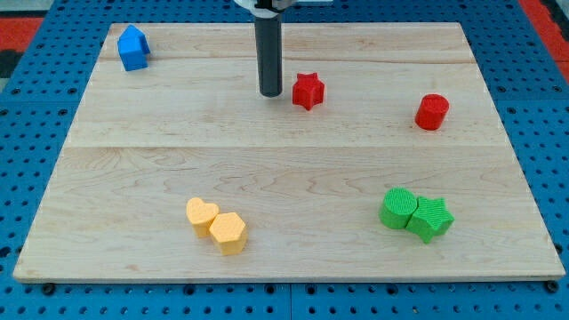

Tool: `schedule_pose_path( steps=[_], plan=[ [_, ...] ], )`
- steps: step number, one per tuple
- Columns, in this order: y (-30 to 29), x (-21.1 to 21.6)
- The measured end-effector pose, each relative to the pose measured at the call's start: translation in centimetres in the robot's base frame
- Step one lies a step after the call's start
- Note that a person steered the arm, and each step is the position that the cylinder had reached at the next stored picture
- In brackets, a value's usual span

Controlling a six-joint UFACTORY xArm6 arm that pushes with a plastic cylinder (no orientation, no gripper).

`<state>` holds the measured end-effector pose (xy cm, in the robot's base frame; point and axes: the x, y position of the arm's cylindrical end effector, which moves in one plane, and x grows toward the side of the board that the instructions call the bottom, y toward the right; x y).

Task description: Move the red star to the top left of the red circle

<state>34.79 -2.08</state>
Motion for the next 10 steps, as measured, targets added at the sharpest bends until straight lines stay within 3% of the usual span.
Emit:
schedule_pose_path(
  steps=[2,3,5,10],
  plan=[
    [10.4,-1.6],
    [12.8,-0.7],
    [13.9,3.4],
    [16.8,2.3]
  ],
)
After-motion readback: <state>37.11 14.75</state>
